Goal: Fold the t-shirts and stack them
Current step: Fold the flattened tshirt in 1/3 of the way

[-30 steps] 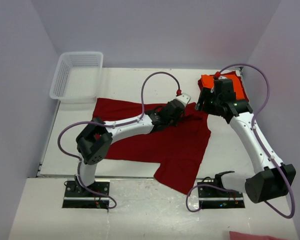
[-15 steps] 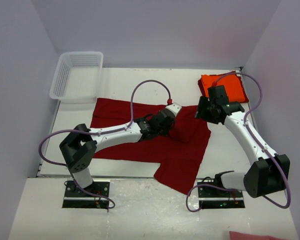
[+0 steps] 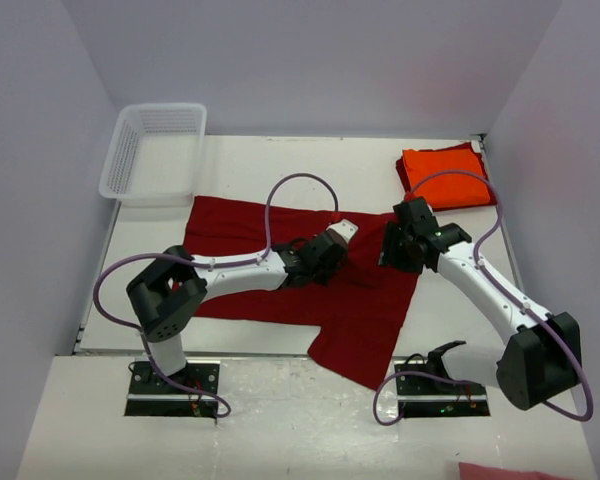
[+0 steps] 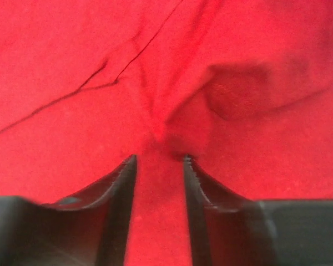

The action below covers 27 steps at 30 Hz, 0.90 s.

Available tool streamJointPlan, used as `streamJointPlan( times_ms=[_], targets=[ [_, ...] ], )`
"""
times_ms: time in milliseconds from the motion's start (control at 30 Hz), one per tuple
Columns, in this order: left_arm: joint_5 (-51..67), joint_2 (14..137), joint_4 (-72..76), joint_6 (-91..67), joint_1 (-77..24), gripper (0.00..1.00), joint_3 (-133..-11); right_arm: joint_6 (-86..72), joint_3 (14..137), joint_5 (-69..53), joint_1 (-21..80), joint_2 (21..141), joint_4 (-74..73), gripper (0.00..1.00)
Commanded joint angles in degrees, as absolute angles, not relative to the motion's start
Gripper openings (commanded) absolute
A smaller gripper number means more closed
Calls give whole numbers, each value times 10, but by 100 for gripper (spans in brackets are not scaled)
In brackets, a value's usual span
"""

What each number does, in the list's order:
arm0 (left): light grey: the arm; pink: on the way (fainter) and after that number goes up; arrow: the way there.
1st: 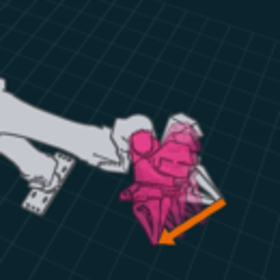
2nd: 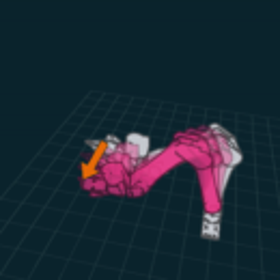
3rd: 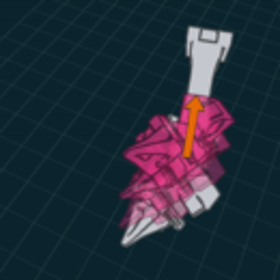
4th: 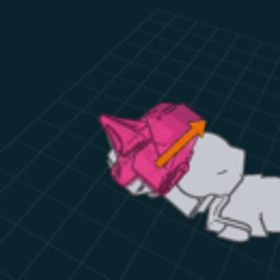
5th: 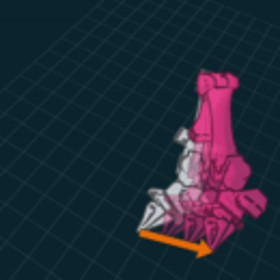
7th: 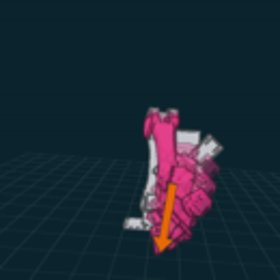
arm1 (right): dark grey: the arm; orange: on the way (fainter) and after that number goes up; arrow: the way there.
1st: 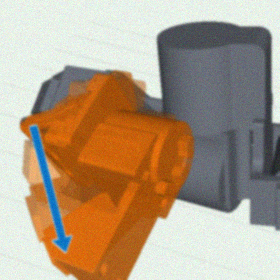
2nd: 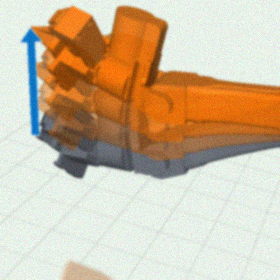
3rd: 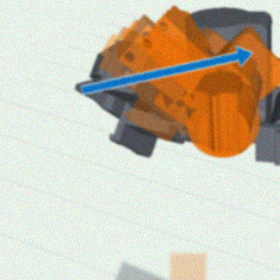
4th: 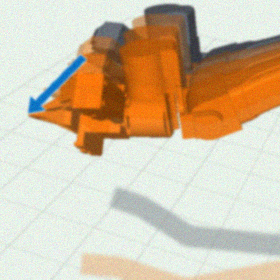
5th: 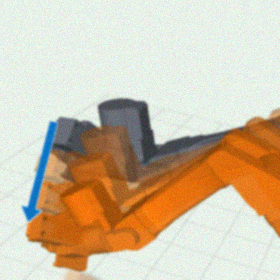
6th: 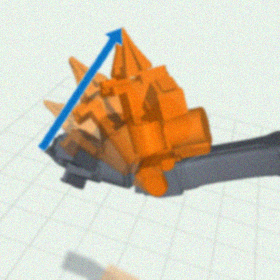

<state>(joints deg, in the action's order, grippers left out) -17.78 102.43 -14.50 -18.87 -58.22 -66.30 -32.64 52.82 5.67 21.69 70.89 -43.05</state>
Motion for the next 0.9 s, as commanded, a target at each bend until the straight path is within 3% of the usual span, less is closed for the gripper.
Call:
streamJointPlan(
  times_ms=[0,67,167,333,867],
  targets=[
    [-226,1014,-131,-204,-589,44,-651,-342,525,68,218,707,-417,55],
    [-261,1002,-141,-208,-591,52,-650,-344,517,62,218,707,-408,55],
    [-332,985,-173,-205,-594,54,-669,-355,489,38,222,707,-385,50],
    [-339,986,-185,-175,-594,56,-718,-374,465,23,244,725,-359,41],
    [-267,991,-148,-155,-592,55,-738,-382,499,28,264,841,-318,45]
  ],
)
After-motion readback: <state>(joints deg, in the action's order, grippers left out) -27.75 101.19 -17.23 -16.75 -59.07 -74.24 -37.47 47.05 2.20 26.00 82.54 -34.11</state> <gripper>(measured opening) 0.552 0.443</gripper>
